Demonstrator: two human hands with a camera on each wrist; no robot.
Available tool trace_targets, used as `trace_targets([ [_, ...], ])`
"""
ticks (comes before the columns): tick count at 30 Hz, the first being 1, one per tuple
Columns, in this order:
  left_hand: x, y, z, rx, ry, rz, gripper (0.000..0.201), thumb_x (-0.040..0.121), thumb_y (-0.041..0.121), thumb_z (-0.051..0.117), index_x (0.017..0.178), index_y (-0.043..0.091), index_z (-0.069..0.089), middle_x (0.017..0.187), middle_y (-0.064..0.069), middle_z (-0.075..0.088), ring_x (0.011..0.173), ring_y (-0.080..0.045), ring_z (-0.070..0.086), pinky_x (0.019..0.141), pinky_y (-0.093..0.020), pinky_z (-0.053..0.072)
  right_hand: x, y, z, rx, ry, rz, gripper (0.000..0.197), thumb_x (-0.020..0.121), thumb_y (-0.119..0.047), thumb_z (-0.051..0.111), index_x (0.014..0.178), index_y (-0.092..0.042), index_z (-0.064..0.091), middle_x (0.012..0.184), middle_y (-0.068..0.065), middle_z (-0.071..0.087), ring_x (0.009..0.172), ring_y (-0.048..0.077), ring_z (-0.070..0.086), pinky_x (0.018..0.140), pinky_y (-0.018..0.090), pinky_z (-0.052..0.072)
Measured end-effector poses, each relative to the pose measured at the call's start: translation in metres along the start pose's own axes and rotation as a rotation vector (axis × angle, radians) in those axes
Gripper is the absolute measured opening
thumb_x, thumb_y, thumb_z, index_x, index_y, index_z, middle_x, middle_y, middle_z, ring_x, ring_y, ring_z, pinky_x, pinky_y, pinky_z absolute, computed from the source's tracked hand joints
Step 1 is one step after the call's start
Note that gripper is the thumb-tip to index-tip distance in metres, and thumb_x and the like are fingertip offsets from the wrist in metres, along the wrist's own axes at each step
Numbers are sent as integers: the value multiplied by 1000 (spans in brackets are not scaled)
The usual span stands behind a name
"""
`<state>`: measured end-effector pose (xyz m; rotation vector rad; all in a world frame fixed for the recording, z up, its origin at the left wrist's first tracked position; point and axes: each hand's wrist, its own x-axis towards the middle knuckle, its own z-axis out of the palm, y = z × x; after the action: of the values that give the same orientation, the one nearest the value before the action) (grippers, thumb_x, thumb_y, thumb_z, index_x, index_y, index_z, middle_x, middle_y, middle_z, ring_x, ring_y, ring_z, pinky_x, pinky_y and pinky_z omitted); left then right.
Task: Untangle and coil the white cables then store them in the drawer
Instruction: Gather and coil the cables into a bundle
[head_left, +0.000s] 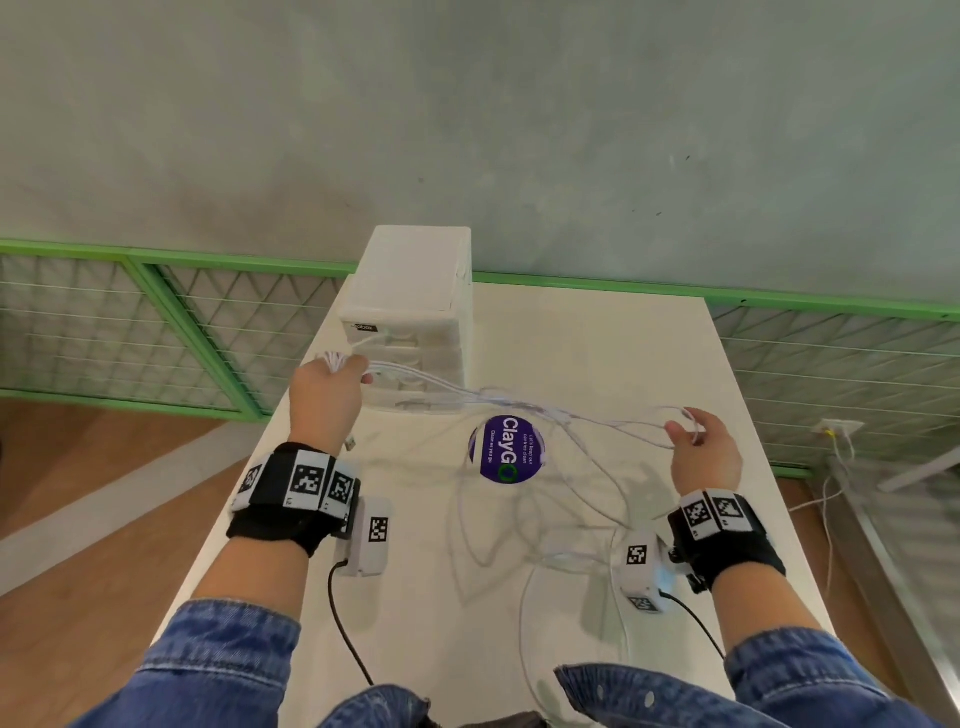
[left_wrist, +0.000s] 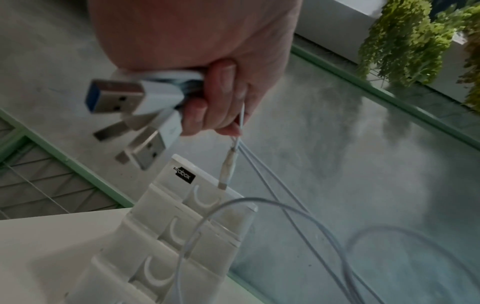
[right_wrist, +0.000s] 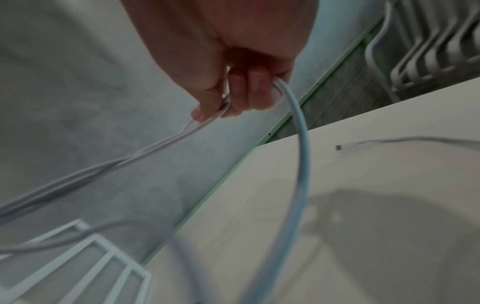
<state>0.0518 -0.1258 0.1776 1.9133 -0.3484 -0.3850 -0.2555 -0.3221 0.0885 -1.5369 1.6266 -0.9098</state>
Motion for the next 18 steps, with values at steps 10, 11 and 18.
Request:
trace_targets([
  [10,-8,11,2,-80,-134,53,31,84,23,58,54,16,62,40,4,40,39,-17,27,47,-26,22,9,45,2,-335,-180,242,41,91,-25,51,129,-9,50,132,22,51,117,37,50,97,39,40],
  [11,-11,14,6,-67,-180,81,31,86,24,58,56,15,62,36,6,38,38,-15,27,46,-25,22,8,38,3,-356,-178,209,44,91,-27,51,132,-10,47,136,21,46,121,37,47,100,41,38],
  [18,-43,44,26,-163,-469,203,32,89,20,58,59,11,58,37,6,31,33,-9,22,40,-20,19,-41,-49,32,-1,-464,-495,32,86,-23,63,118,-27,61,122,-5,60,112,11,54,93,24,39],
])
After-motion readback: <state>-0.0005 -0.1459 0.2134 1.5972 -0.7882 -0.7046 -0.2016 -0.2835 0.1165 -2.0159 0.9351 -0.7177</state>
